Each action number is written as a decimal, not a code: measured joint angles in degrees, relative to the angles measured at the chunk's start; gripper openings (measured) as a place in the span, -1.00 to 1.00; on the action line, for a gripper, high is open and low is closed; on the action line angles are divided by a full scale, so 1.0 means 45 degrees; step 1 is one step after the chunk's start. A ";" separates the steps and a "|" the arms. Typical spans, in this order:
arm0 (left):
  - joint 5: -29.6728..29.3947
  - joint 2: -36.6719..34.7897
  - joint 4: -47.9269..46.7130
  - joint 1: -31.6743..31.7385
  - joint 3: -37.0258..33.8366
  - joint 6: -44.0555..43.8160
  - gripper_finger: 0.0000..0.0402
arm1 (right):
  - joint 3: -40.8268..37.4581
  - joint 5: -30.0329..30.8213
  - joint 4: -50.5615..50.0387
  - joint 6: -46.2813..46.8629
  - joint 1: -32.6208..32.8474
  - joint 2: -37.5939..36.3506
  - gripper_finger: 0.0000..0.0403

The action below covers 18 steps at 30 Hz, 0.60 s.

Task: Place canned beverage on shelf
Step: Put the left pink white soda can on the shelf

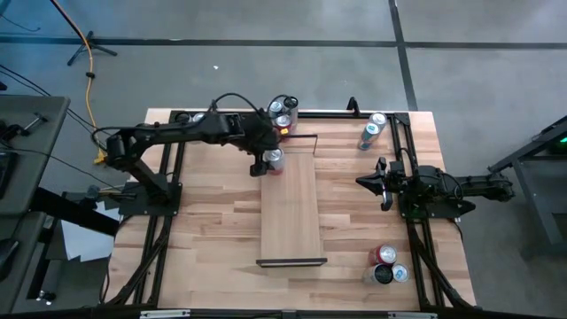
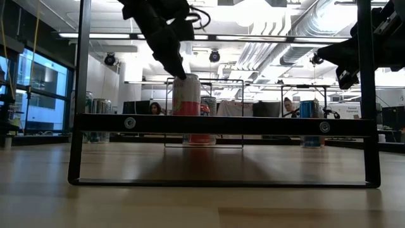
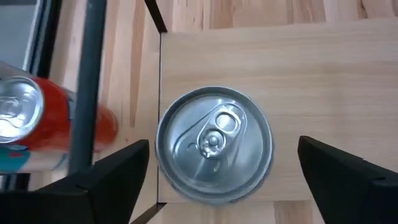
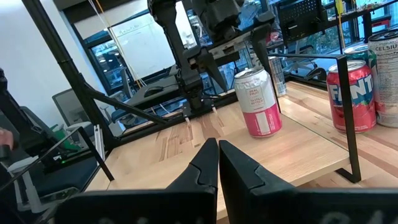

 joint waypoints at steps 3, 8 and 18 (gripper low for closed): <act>0.0015 -0.0383 0.0061 0.0000 0.0000 -0.0005 0.90 | 0.0003 0.0000 -0.0003 0.0000 0.0000 0.0000 -1.00; 0.0078 -0.1369 0.0061 -0.0034 -0.0004 -0.0359 0.94 | 0.0000 0.0000 0.0000 0.0000 0.0000 0.0000 -1.00; 0.0758 -0.4124 0.0104 -0.0278 0.0000 -0.4749 0.94 | 0.0003 0.0000 -0.0002 0.0000 -0.0005 0.0000 -1.00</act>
